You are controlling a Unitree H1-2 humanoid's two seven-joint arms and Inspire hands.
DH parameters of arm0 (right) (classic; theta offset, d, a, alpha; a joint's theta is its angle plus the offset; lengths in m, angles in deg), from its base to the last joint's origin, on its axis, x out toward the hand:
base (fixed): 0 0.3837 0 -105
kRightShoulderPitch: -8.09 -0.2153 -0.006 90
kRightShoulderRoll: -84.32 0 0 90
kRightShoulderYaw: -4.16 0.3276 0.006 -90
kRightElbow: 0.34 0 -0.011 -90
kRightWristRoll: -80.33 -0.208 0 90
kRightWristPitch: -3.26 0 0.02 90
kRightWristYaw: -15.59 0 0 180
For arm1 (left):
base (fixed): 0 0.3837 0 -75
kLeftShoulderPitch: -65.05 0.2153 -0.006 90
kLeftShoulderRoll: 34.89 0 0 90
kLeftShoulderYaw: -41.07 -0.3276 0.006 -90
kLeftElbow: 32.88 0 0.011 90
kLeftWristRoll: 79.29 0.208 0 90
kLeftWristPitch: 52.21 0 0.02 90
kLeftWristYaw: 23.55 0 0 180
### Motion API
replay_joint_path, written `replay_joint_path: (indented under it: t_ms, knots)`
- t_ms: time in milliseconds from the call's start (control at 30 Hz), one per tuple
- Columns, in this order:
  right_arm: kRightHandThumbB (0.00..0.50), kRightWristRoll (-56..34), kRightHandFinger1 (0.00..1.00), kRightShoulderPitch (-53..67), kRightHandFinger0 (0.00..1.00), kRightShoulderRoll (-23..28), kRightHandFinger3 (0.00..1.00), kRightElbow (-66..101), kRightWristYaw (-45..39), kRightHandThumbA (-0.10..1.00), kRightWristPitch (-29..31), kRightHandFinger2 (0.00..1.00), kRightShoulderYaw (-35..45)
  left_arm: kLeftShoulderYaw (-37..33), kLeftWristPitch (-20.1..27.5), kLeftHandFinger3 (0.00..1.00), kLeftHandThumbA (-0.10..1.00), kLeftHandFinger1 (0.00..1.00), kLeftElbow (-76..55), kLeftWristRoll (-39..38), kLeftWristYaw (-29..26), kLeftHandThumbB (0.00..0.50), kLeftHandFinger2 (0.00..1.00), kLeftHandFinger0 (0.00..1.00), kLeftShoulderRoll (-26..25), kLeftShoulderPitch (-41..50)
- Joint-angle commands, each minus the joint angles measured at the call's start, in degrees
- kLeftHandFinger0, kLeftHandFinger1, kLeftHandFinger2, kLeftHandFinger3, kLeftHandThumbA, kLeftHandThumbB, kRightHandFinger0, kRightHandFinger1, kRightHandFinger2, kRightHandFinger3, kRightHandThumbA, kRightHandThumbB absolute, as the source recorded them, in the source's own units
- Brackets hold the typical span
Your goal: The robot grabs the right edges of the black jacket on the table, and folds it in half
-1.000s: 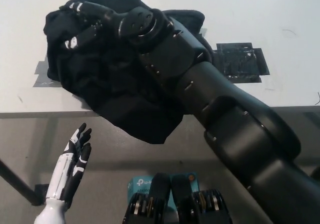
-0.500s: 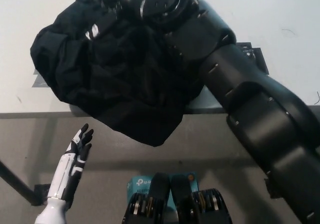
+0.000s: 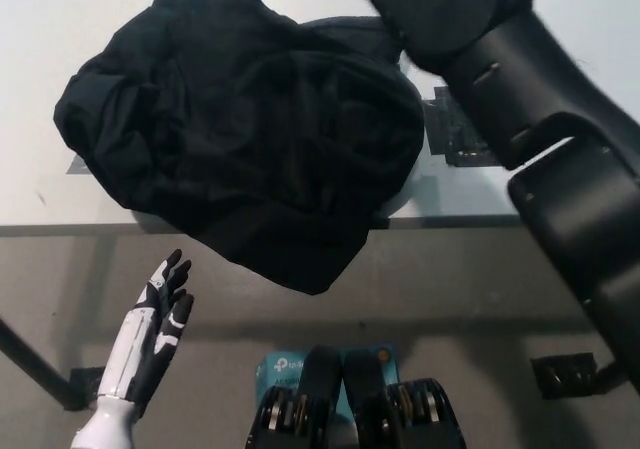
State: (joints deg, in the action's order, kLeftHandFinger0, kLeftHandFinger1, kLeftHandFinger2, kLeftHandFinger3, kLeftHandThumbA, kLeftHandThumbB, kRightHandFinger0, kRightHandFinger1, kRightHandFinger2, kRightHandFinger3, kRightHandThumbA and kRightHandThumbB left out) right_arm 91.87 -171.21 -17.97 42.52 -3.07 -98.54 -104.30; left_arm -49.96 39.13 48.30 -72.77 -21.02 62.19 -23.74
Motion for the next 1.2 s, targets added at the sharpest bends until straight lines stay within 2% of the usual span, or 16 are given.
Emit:
replay_joint_path:
  t_ms: [0,33,67,100,133,233,267,333,433,567,600,700,800,900,1000,1167]
  knots:
    - [0.5,3.07,1.0,-2.78,1.0,4.58,1.0,8.24,5.13,1.0,-0.82,1.0,2.93,0.49,-0.41,1.0,0.87,1.0,-0.52,-1.41,0.09,0.095,1.0,1.0,0.46,-1.19]
    - [0.463,1.7,1.0,-2.31,1.0,6.54,1.0,12.74,4.37,1.0,-1.55,1.0,5.2,0.61,-0.25,1.0,0.87,1.0,-0.34,-1.51,0.19,0.077,1.0,1.0,0.27,-1.76]
    - [0.449,-0.44,1.0,-1.43,1.0,10.29,1.0,20.7,3.14,1.0,-2.85,1.0,8.77,0.81,0.07,1.0,0.89,1.0,0.08,-1.69,0.39,0.066,1.0,1.0,-0.15,-2.84]
    - [0.45,-0.16,1.0,-0.95,1.0,11.42,1.0,23.15,2.79,1.0,-3.56,1.0,9.35,0.88,0.16,1.0,0.89,1.0,0.3,-1.76,0.46,0.068,1.0,1.0,-0.3,-3.19]
    - [0.476,-1.06,1.0,0.11,1.0,14.38,1.0,28.53,1.67,1.0,-3.35,1.0,11.41,1.09,0.3,1.0,0.9,1.0,0.92,-1.85,0.24,0.078,1.0,1.0,-0.26,-4.54]
    - [0.482,-3.36,1.0,4.24,1.0,18.86,1.0,39.99,-1.19,1.0,-5.57,1.0,14.85,1.59,0.54,1.0,0.9,1.0,1.09,-2.28,0.01,0.048,1.0,1.0,-0.31,-5.62]
    - [0.471,-4.96,1.0,6.63,1.0,20.35,1.0,44.21,-2.27,1.0,-6.85,1.0,16.43,1.69,0.02,1.0,0.89,1.0,0.79,-2.65,0.23,0.061,1.0,1.0,-0.38,-5.55]
    - [0.472,-5.09,1.0,7.03,1.0,20.51,1.0,45.05,-2.5,1.0,-7.33,1.0,16.69,1.72,-0.05,1.0,0.89,1.0,0.77,-2.68,0.28,0.061,1.0,1.0,-0.36,-5.55]
    - [0.44,-10.79,1.0,20.32,1.0,26.29,1.0,65.7,-4.35,1.0,-12.84,1.0,24.6,2.96,-0.35,1.0,0.91,1.0,0.43,-3.94,-0.09,0.04,1.0,1.0,-0.43,-5.72]
    - [0.435,-11.4,1.0,21.77,1.0,26.99,1.0,67.89,-4.45,1.0,-13.89,1.0,25.21,3.08,-0.36,1.0,0.91,1.0,0.51,-3.96,-0.08,0.04,1.0,1.0,-0.33,-5.76]
    - [0.409,-16.81,1.0,33.01,1.0,28.1,1.0,79.11,-2.72,1.0,-15.0,1.0,31.99,3.47,-0.59,1.0,0.92,1.0,1.53,-3.91,-0.61,0.048,1.0,1.0,-0.09,-6.81]
    - [0.443,-23.74,1.0,44.5,1.0,27.01,1.0,88.87,2.09,1.0,-15.12,1.0,37.0,3.84,-0.91,1.0,0.95,1.0,2.05,-4.15,-0.59,0.071,1.0,1.0,-0.21,-7.23]
    - [0.436,-25.66,1.0,53.49,1.0,23.67,1.0,93.71,3.0,1.0,-14.11,1.0,39.24,3.83,-0.99,1.0,0.95,1.0,2.3,-3.88,-0.69,0.065,1.0,1.0,-0.03,-7.41]
    - [0.407,-27.39,1.0,64.18,1.0,19.76,1.0,94.39,4.2,1.0,-7.64,1.0,38.28,3.91,-0.75,1.0,0.95,1.0,2.69,-3.87,-0.65,0.058,1.0,1.0,0.04,-7.32]
    - [0.404,-28.48,1.0,74.23,1.0,15.53,1.0,93.18,4.35,1.0,-1.88,1.0,36.6,4.17,-0.46,1.0,0.95,1.0,2.75,-4.31,-0.44,0.067,1.0,1.0,-0.04,-7.18]
    - [0.422,-27.15,1.0,83.98,1.0,9.91,1.0,92.45,3.71,1.0,2.74,1.0,31.82,4.69,-0.57,1.0,0.95,1.0,2.64,-4.68,-0.38,0.067,1.0,1.0,-0.23,-6.86]
